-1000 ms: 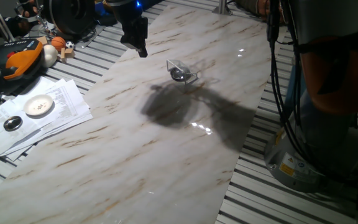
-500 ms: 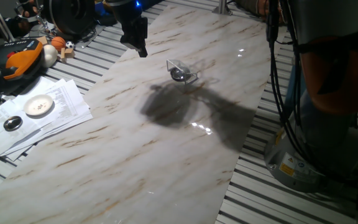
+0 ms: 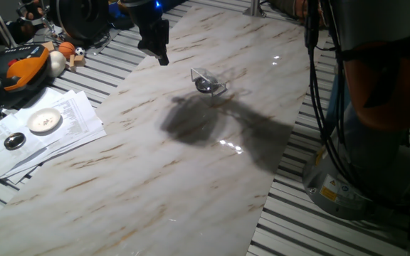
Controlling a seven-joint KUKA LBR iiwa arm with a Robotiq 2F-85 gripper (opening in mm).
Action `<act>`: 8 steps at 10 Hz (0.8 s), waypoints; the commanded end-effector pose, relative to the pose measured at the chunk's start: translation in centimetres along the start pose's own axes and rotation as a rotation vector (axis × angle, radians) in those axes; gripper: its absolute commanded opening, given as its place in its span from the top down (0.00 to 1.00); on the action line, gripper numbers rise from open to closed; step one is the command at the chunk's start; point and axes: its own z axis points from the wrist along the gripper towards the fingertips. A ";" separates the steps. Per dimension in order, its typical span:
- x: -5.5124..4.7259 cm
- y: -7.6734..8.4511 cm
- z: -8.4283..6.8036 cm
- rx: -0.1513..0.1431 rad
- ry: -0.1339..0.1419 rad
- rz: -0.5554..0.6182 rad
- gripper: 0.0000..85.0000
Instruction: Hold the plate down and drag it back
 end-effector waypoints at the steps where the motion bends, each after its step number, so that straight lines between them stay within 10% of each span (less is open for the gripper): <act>1: 0.0 0.0 0.0 0.000 -0.003 0.023 1.00; 4: 0.0 0.0 0.0 -0.068 -0.087 0.107 1.00; 8: 0.0 0.0 0.0 0.050 -0.026 0.226 1.00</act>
